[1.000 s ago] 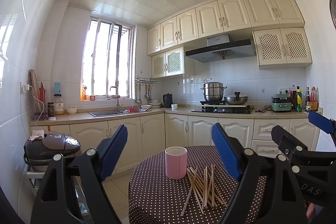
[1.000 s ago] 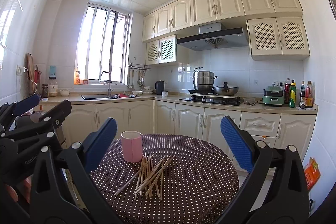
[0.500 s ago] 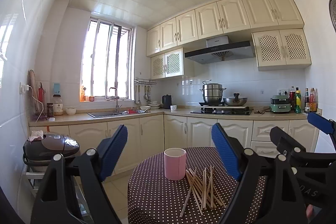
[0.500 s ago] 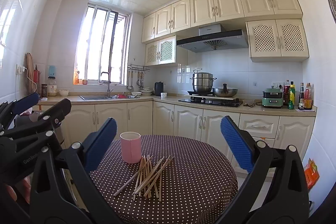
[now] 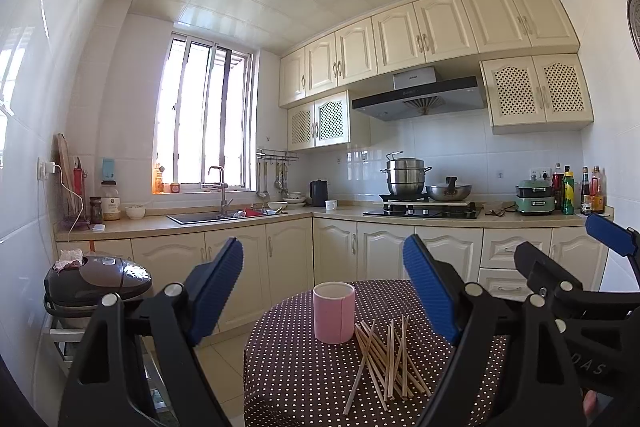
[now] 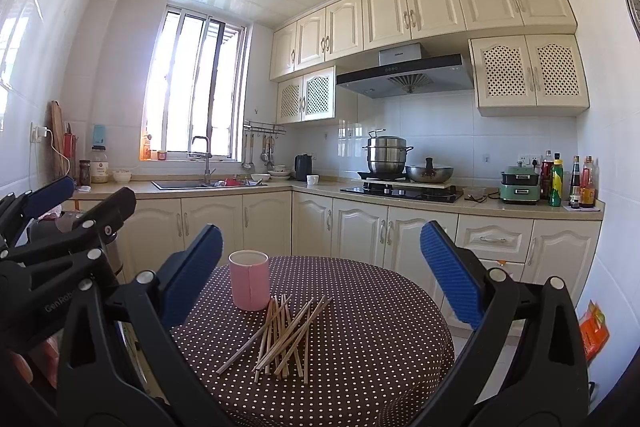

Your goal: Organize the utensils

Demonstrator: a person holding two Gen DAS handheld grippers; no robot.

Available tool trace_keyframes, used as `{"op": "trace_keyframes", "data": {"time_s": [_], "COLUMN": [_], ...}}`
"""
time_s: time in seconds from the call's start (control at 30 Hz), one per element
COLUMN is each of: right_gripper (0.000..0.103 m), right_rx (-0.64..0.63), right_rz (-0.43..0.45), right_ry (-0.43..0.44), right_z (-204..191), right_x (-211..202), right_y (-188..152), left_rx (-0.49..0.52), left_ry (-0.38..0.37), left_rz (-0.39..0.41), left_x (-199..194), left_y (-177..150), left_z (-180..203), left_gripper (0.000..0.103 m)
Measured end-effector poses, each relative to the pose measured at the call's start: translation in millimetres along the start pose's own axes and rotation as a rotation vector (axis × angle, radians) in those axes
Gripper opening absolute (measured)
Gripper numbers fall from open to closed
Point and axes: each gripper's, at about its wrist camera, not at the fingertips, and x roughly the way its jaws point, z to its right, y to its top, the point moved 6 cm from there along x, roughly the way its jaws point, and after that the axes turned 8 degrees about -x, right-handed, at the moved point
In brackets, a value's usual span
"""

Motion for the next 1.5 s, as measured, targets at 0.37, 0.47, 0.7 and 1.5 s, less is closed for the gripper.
{"op": "trace_keyframes", "data": {"time_s": [0.37, 0.47, 0.7, 1.5], "right_gripper": [0.097, 0.097, 0.097, 0.097], "right_rx": [0.004, 0.008, -0.003, 0.062], "right_rz": [-0.003, -0.008, -0.021, -0.535], "right_ry": [0.006, 0.008, 0.003, 0.213], "right_z": [0, 0, 0, 12], "right_x": [2, 4, 11, 198], "right_y": [3, 2, -1, -105], "left_rx": [-0.005, -0.004, -0.003, 0.022], "left_ry": [0.000, 0.000, -0.002, -0.214], "left_rz": [-0.005, -0.007, -0.029, -0.679], "left_x": [3, 3, 13, 230], "left_y": [1, 0, -6, -146], "left_z": [-4, -4, -6, 0], "left_gripper": [0.081, 0.081, 0.081, 0.080]}}
